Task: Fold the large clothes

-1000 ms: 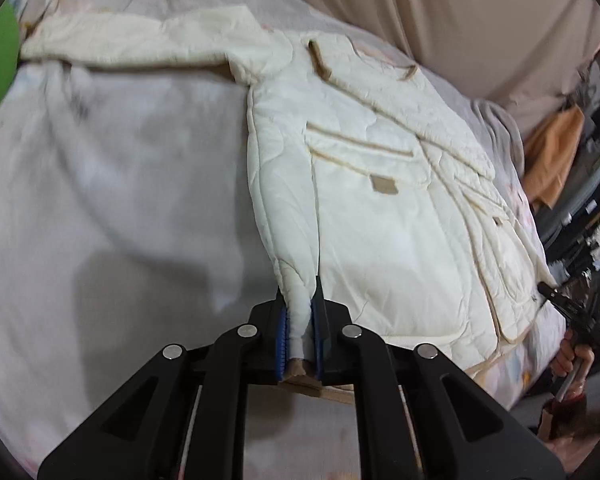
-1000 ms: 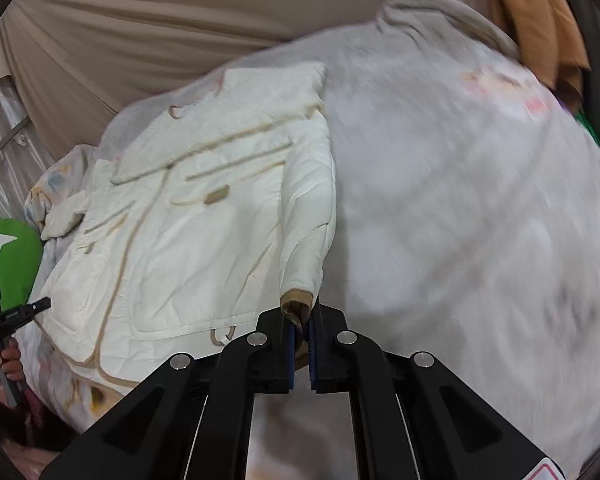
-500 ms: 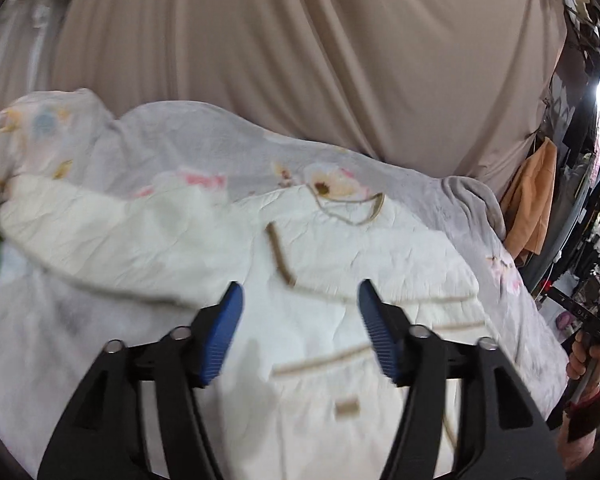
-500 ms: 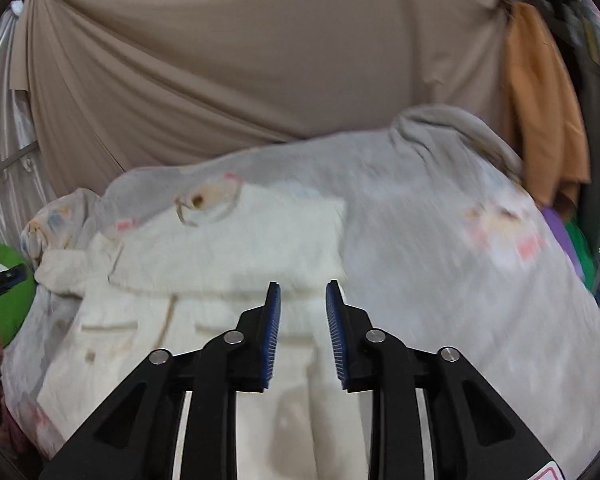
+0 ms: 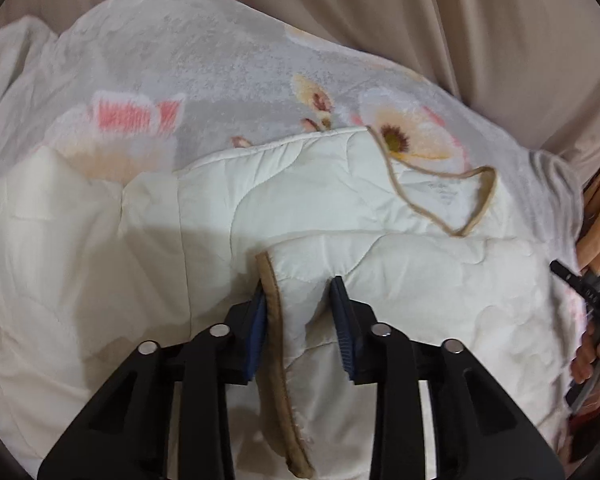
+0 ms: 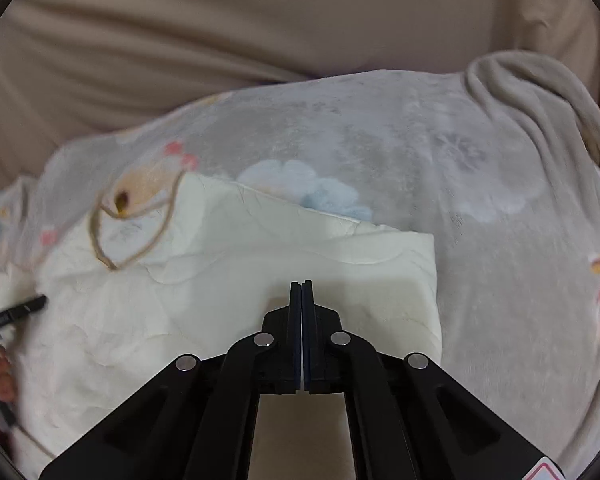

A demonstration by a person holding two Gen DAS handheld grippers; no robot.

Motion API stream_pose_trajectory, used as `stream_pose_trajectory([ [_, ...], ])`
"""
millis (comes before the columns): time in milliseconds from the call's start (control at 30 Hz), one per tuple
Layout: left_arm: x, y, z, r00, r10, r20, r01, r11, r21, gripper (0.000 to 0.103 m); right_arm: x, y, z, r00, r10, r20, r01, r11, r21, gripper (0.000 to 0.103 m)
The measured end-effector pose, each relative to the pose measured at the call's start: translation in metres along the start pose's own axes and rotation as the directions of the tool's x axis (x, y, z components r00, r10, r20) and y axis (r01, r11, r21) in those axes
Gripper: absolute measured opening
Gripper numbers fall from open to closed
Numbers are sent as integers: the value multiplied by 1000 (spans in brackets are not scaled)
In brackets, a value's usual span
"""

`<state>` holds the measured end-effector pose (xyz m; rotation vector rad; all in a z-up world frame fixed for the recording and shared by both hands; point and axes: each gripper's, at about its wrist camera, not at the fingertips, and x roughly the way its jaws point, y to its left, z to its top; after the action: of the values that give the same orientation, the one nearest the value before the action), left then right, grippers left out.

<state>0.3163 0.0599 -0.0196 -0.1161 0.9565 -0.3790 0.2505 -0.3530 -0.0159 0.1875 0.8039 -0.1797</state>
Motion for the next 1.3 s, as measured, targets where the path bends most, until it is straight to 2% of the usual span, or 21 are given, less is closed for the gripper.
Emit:
stream_pose_trajectory([
  [100,-1,8,-7,999,-31,25,31,1000,-6,21,29,-26,-12,989,-138,-46,138,990,9,0],
  [200,-22,21,-15,998,-40,50,42,998,-38,19,24,-55,-15,990,-131,-42,135,985,110,0],
  [300,-68,45,-31,993,-28,116,39,994,-99,19,1,-52,-17,991,-133,-9,133,985,106,0],
  [333,-86,58,-38,990,-15,142,33,992,-126,26,-12,-47,-19,995,-103,9,102,990,100,0],
  [367,-109,78,-49,986,13,167,16,984,-176,43,-23,-41,-22,997,-78,22,76,993,89,0],
  [433,-146,124,-69,972,95,216,-27,953,-300,57,-46,-25,-31,998,-35,47,33,998,53,0],
  [533,-179,191,-90,950,231,211,-117,889,-442,59,-66,1,-50,998,38,49,-38,999,3,2],
  [567,-185,217,-95,941,274,197,-146,857,-495,59,-69,9,-57,997,61,43,-61,998,-7,3],
  [633,-187,254,-97,936,307,174,-163,813,-559,59,-72,27,-69,995,98,25,-97,995,-32,5],
  [700,-182,279,-91,930,332,160,-180,788,-589,59,-70,42,-80,995,102,11,-101,993,-56,5],
  [733,-179,287,-87,927,337,164,-179,783,-595,58,-70,48,-85,994,107,1,-107,992,-63,6],
  [800,-170,299,-74,938,305,166,-153,791,-593,53,-70,59,-93,993,115,-17,-116,991,-74,6],
  [867,-167,299,-58,935,314,167,-159,790,-592,7,-71,67,-100,994,103,-21,-104,990,-95,8],
  [933,-180,281,-43,921,323,217,-157,819,-553,6,-75,71,-103,996,94,-14,-95,990,-106,9],
  [1033,-214,208,-10,880,312,359,-161,905,-393,4,-78,70,-106,995,103,-15,-104,990,-100,10],
  [1067,-228,170,2,866,282,412,-154,936,-317,4,-78,71,-106,994,108,-15,-109,989,-98,10],
  [1100,-237,138,11,860,239,450,-137,959,-249,4,-79,72,-107,993,113,-13,-114,989,-95,10],
  [1167,-249,61,25,852,125,508,-99,992,-79,4,-80,73,-110,991,136,-15,-136,987,-84,10],
  [1200,-249,21,28,852,68,519,-85,996,10,5,-80,75,-111,990,143,-16,-144,986,-79,10],
  [1233,-245,-25,28,861,-3,509,-62,992,111,5,-81,76,-113,988,153,-15,-154,985,-77,10],
  [1300,-223,-95,18,892,-111,438,-8,966,260,5,-86,78,-118,987,163,-14,-164,984,-74,11],
])
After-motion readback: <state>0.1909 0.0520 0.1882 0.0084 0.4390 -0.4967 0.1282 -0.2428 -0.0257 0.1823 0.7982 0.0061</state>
